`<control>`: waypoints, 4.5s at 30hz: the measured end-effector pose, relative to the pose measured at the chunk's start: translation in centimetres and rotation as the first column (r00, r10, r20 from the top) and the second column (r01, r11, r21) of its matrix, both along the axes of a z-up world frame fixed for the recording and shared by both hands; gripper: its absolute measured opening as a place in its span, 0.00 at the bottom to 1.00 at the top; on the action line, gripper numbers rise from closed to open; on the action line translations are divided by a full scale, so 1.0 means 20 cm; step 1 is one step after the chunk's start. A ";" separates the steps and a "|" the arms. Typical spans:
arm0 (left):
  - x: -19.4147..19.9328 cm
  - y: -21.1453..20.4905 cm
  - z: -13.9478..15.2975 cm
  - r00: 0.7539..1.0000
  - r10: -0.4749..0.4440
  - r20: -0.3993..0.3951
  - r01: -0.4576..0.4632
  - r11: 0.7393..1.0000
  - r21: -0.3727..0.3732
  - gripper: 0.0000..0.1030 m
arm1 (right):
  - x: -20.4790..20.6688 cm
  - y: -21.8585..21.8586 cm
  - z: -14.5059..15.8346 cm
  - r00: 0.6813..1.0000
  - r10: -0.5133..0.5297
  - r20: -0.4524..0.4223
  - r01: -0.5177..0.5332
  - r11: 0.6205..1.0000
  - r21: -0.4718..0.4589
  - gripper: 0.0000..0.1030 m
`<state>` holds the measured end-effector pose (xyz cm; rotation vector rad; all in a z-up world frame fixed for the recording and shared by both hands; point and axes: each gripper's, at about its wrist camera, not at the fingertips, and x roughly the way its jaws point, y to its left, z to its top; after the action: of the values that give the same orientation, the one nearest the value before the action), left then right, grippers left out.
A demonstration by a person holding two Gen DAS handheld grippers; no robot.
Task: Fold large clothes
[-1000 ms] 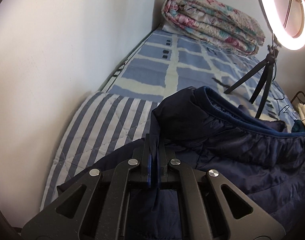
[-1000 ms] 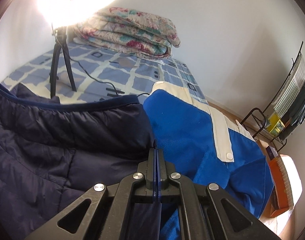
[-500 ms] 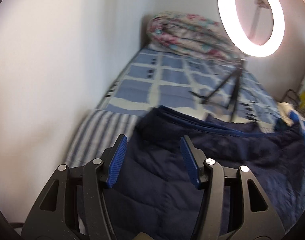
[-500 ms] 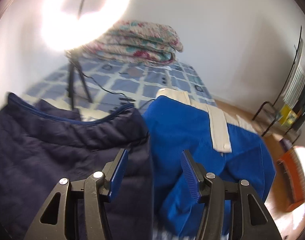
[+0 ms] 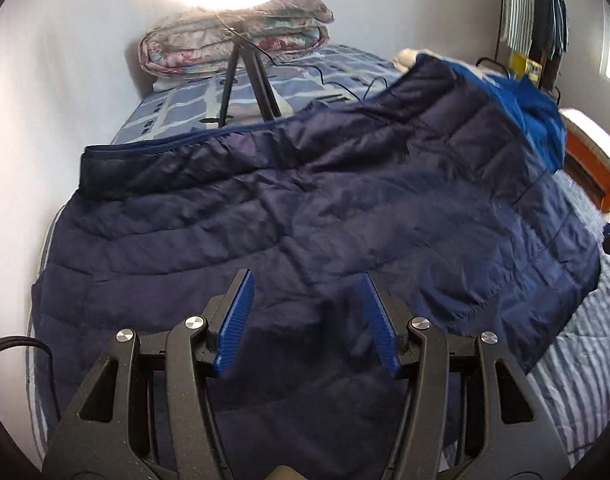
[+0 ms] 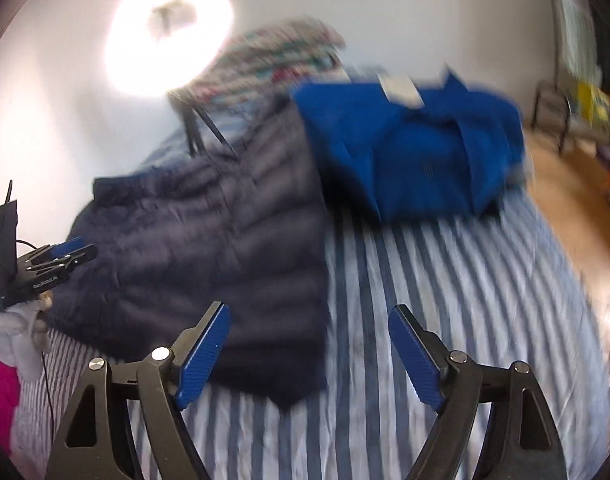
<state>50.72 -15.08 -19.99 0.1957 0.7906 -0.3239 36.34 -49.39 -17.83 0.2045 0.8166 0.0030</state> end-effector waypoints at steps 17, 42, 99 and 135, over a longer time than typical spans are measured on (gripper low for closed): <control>0.06 0.05 0.02 0.997 0.078 0.004 -0.078 0.997 -0.028 0.56 | 0.03 -0.04 -0.38 0.995 -0.049 -0.085 0.085 0.864 0.496 0.88; 0.27 0.18 0.05 0.972 0.235 0.006 -0.234 0.971 -0.054 0.56 | 0.08 0.18 -0.02 0.997 -0.030 0.071 0.002 0.930 0.367 0.08; -1.83 1.28 0.27 0.879 0.475 -0.050 -0.465 0.827 -0.315 0.56 | 0.39 2.43 -0.05 0.792 0.608 -0.060 -0.611 0.788 -0.077 0.07; -0.65 1.19 0.33 0.855 0.518 0.028 -0.497 0.835 -0.237 0.56 | 0.31 1.32 0.10 0.852 0.522 0.052 -0.524 0.849 0.070 0.59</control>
<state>37.78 8.76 -13.44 -0.2133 0.6798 0.1061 42.55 -23.04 -15.75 0.0514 0.8209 0.5574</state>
